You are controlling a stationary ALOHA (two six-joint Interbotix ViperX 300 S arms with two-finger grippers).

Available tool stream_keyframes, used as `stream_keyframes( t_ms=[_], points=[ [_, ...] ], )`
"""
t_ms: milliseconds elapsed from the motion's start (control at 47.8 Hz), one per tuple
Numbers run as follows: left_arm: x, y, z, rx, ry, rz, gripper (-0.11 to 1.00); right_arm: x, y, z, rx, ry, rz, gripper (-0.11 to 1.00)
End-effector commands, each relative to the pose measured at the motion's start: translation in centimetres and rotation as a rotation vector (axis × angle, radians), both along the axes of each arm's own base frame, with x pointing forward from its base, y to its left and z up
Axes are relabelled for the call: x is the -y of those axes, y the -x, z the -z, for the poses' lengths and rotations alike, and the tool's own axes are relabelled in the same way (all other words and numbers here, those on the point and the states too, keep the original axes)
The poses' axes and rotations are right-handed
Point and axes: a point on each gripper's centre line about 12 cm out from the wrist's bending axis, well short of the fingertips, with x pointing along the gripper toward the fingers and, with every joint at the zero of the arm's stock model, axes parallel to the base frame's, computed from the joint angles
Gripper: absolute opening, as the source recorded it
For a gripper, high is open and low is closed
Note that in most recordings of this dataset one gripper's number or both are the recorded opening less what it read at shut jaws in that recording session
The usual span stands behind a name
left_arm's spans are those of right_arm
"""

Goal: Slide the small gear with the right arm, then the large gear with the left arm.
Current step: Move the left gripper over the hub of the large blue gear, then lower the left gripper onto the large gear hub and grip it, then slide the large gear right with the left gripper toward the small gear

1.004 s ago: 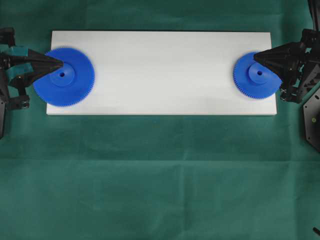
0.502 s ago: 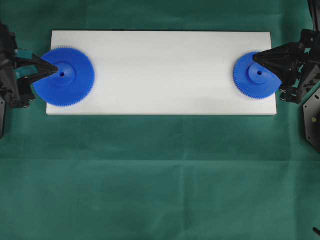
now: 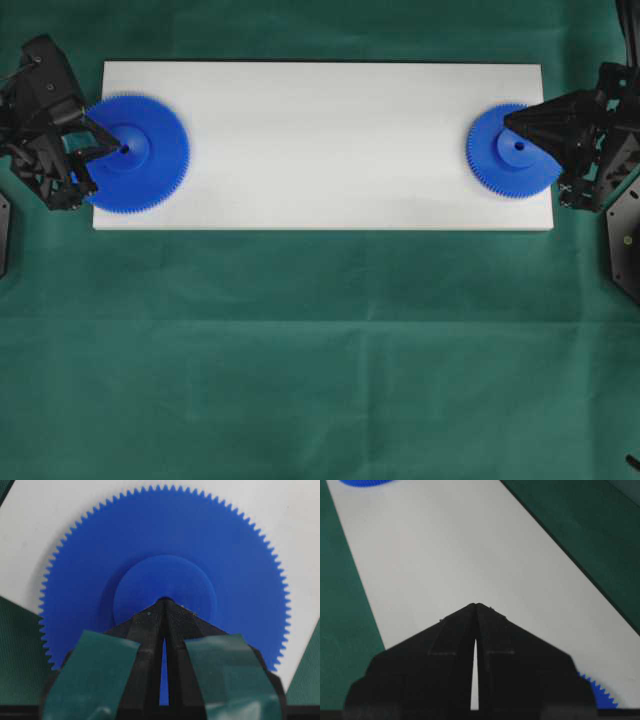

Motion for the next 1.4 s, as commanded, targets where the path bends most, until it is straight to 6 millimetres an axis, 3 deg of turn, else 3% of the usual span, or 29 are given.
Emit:
stream_keyframes(
  t_ms=[0,983,1192,1380],
  points=[
    [-0.3,-0.5,-0.3,0.022,-0.011,-0.003,0.0,0.0,-0.3,-0.4,0.013,0.004,-0.007,0.5],
    [-0.8,-1.5,2.1,-0.045,0.026,-0.01,0.0,0.0,-0.3,-0.3,0.009,0.0,-0.004,0.5],
    [-0.9,-3.9,2.9,-0.075,0.046,0.022,0.0,0.0,-0.2,-0.3,0.007,0.0,-0.004,0.5],
    [-0.9,-8.6,3.0,-0.049,0.03,0.085,0.0,0.0,-0.2,-0.2,0.004,-0.001,-0.003,0.5]
  ],
)
